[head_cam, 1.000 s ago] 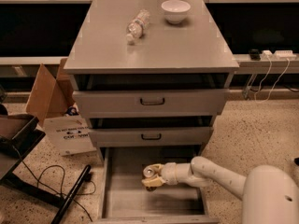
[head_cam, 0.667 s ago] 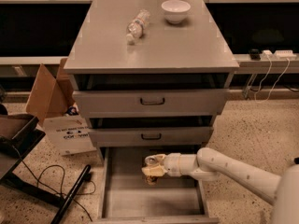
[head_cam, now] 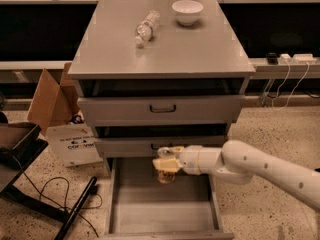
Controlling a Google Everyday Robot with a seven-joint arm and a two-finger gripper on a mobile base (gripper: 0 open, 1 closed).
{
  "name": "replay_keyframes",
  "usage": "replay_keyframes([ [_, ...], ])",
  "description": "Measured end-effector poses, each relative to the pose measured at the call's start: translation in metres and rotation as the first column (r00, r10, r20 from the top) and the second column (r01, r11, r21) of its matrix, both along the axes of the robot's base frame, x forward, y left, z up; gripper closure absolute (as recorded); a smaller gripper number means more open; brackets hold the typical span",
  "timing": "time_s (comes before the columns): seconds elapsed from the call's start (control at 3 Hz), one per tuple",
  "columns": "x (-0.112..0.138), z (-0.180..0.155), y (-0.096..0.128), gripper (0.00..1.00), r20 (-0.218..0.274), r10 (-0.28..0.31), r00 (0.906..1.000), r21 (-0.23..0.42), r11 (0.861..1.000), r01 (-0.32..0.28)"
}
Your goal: Pick orange can from bottom drawer and place on counter
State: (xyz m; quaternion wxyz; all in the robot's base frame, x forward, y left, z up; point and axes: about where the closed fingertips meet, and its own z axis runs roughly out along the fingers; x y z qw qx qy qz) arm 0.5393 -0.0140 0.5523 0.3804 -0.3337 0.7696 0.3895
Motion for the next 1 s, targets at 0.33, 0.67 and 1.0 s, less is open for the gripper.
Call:
replay_keyframes([
  [0.33, 0.023, 0.100, -0.017, 1.00, 0.120, -0.081, 0.9894, -0.045, 0.995, 0.087],
  [0.67, 0.058, 0.205, -0.030, 1.00, 0.241, -0.150, 0.9589, -0.096, 0.979, 0.178],
  [1.0, 0.079, 0.247, -0.032, 1.00, 0.292, -0.181, 0.9391, -0.110, 0.969, 0.221],
])
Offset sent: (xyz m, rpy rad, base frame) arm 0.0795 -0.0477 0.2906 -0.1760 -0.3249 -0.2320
